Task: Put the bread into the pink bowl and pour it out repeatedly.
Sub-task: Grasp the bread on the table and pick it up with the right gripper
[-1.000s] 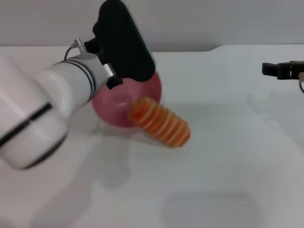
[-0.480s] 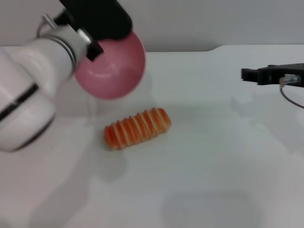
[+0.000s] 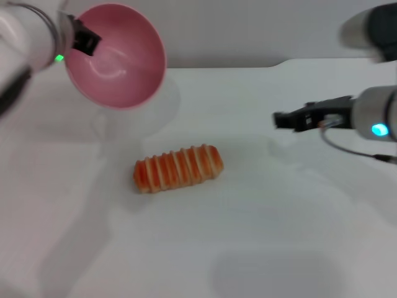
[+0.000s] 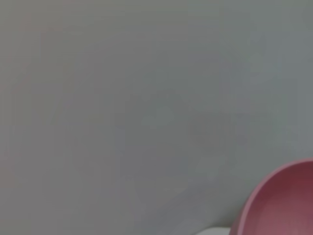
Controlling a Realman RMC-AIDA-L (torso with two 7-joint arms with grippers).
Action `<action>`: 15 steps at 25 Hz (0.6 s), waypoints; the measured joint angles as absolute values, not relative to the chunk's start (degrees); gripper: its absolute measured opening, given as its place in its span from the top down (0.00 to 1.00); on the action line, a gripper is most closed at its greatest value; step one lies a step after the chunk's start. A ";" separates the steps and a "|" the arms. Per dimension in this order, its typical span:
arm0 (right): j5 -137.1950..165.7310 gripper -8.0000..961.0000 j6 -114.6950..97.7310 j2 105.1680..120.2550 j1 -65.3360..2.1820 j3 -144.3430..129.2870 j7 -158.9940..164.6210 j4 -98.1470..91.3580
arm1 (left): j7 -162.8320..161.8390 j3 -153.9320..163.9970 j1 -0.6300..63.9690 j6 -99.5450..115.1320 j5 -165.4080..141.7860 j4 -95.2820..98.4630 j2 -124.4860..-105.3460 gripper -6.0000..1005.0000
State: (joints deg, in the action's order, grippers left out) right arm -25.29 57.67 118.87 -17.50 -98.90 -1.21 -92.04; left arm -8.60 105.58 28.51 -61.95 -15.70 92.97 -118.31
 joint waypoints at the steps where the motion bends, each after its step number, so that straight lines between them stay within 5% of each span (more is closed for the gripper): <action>1: -25.42 0.29 57.37 118.94 -18.54 -99.66 -1.25 -90.68 | -8.40 102.93 28.98 -62.70 -13.48 92.77 -118.24 0.95; 15: -35.19 0.28 45.36 119.15 -32.51 -108.10 -1.62 -69.64 | -7.65 95.43 29.40 -63.26 -8.43 90.72 -118.03 0.95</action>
